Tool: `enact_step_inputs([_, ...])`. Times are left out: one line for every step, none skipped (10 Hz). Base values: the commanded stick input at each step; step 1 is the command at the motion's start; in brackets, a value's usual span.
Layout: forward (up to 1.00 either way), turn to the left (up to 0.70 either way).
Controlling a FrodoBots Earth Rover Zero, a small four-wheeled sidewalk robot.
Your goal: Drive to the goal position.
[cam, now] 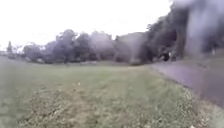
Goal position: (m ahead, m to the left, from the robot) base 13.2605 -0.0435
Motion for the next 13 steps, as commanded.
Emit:
enact_step_inputs([0.45,0.00])
enact_step_inputs([0.45,0.00])
enact_step_inputs([0.45,0.00])
enact_step_inputs([0.45,0.00])
enact_step_inputs([0.45,0.00])
enact_step_inputs([0.45,0.00])
enact_step_inputs([0.45,0.00])
enact_step_inputs([0.45,0.00])
enact_step_inputs([0.45,0.00])
enact_step_inputs([0.45,0.00])
enact_step_inputs([0.45,0.00])
enact_step_inputs([0.45,0.00])
enact_step_inputs([0.45,0.00])
